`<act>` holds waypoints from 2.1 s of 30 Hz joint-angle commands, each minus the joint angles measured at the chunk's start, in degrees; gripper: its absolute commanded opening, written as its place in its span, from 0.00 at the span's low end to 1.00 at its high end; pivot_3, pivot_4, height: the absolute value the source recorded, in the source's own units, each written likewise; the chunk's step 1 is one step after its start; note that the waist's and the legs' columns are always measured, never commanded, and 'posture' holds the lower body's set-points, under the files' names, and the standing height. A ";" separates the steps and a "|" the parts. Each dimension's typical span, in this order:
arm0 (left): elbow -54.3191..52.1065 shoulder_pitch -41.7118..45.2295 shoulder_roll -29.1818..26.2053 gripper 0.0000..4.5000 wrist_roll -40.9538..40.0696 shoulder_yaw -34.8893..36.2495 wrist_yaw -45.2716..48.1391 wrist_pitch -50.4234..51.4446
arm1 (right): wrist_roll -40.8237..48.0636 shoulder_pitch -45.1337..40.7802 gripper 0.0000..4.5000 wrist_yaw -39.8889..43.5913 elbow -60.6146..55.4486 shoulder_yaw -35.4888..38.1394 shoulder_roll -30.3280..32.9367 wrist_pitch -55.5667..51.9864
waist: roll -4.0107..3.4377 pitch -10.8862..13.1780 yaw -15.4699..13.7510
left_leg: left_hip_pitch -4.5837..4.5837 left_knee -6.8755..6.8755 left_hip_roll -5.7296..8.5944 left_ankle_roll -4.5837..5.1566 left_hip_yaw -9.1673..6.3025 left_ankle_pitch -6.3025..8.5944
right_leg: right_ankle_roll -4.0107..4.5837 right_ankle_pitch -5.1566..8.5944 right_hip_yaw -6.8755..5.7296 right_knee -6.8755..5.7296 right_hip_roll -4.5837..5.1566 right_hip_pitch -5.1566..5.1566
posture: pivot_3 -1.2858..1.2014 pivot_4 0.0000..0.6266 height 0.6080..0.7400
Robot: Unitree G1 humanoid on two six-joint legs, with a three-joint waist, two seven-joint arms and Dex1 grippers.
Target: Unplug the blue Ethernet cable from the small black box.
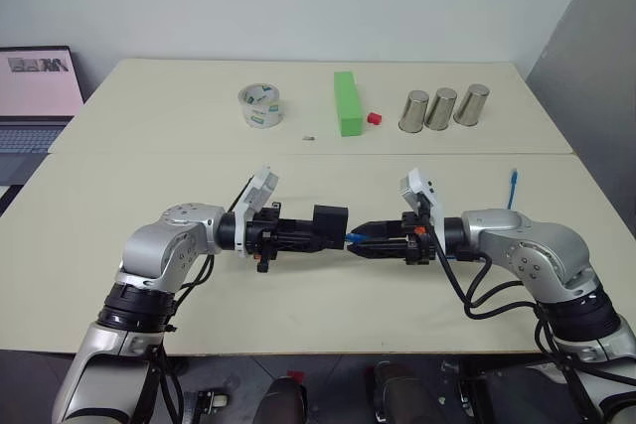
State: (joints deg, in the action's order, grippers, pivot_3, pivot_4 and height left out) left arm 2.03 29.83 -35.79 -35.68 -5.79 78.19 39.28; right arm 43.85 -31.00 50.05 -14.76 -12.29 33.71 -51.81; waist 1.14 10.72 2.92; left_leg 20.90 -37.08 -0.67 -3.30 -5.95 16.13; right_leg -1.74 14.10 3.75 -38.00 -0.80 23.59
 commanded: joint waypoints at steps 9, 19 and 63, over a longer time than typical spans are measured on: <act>-2.97 -0.78 -0.17 0.17 0.93 -0.76 0.51 -2.23 | -0.80 -1.58 0.01 2.22 -0.77 0.90 -0.46 -0.49 | 0.00 0.00 0.00 | 0.00 0.01 0.00 0.00 0.00 0.00 | 0.00 0.00 0.01 0.01 0.00 0.00 | 0.52 0.24 1.00; -2.98 -1.64 -1.37 0.17 1.84 -0.56 0.92 -3.48 | -3.24 -1.24 0.01 5.87 0.29 0.13 1.67 -0.18 | 0.00 0.00 0.01 | 0.00 0.01 0.00 0.00 0.00 0.00 | 0.00 0.00 0.00 0.01 0.00 0.00 | 0.52 0.24 1.00; 39.18 1.58 12.16 0.17 24.62 17.12 -52.54 -49.94 | -18.90 -0.13 0.82 0.32 -1.16 2.29 -2.81 17.35 | -0.02 0.01 -0.57 | 0.04 -0.02 0.03 -0.01 0.11 -0.01 | 0.20 -0.22 0.11 -0.04 0.07 0.12 | 0.52 0.24 1.00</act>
State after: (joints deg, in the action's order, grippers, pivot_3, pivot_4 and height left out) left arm 39.25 30.14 -23.80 -12.26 10.46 27.61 -7.08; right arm 25.70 -29.86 50.73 -14.12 -9.92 31.07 -35.01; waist 1.12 10.73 2.34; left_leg 20.94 -37.10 -0.63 -3.31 -5.83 16.13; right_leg -1.55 13.87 3.86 -38.02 -0.73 23.71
